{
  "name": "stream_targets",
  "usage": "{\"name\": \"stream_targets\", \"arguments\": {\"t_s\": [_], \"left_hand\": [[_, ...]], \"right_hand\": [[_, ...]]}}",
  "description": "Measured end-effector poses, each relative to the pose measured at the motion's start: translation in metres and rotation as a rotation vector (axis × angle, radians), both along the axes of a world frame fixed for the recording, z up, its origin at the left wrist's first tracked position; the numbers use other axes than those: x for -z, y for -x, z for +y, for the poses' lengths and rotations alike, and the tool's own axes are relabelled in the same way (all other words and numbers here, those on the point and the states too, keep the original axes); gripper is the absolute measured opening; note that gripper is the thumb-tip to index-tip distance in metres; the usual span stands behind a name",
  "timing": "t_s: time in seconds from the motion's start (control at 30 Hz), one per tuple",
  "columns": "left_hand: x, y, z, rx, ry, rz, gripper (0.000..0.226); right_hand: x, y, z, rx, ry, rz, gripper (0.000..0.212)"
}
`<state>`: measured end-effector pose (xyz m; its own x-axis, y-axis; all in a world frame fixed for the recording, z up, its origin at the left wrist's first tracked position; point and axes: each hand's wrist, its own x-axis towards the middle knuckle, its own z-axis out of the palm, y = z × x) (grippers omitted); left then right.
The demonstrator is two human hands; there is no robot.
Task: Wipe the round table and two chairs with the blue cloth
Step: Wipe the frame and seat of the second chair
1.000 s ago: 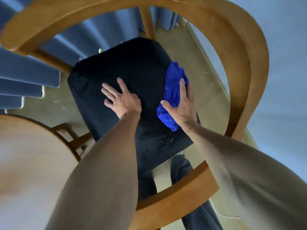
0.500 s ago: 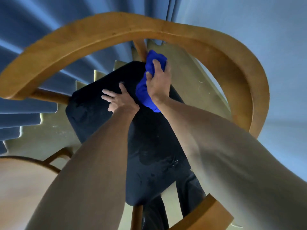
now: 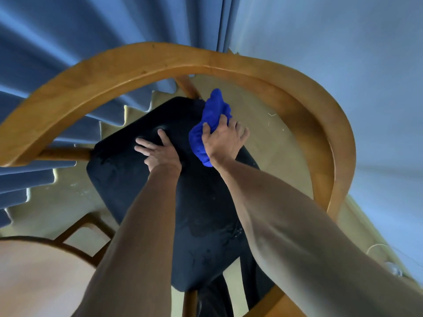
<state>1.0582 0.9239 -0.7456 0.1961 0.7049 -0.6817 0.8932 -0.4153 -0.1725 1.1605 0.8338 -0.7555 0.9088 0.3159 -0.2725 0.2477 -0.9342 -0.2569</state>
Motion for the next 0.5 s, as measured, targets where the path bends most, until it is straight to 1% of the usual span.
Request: {"name": "stream_targets", "arguments": {"t_s": [0.1,0.13,0.2,0.23,0.27,0.3,0.4,0.43,0.5], "left_hand": [[0.001,0.001,-0.002,0.031,-0.026,0.018,0.109],[0.001,-0.001,-0.002,0.041,-0.037,0.026,0.105],[0.0,-0.006,-0.004,0.048,-0.055,0.031,0.087],[-0.001,-0.008,-0.006,0.053,-0.057,0.036,0.079],[-0.001,-0.008,-0.007,0.061,-0.064,0.033,0.076],[0.0,-0.005,-0.007,0.077,-0.08,0.025,0.077],[-0.003,0.008,-0.011,0.147,-0.115,0.022,0.097],[-0.005,0.013,-0.014,0.152,-0.111,0.013,0.1],[-0.005,0.019,-0.023,0.164,-0.122,-0.027,0.098]], "right_hand": [[0.0,-0.004,-0.026,0.148,0.039,0.026,0.052],[0.0,-0.003,-0.038,0.217,0.058,0.044,0.053],[0.0,0.001,-0.06,0.335,0.091,0.058,0.053],[0.0,0.004,-0.07,0.365,0.101,0.056,0.052],[0.0,0.008,-0.077,0.376,0.108,0.047,0.052],[-0.001,0.01,-0.082,0.382,0.111,0.034,0.051],[-0.006,0.019,-0.099,0.434,0.092,0.016,0.049],[-0.008,0.021,-0.106,0.443,0.076,0.009,0.047],[-0.011,0.022,-0.116,0.43,0.042,0.0,0.042]]}}
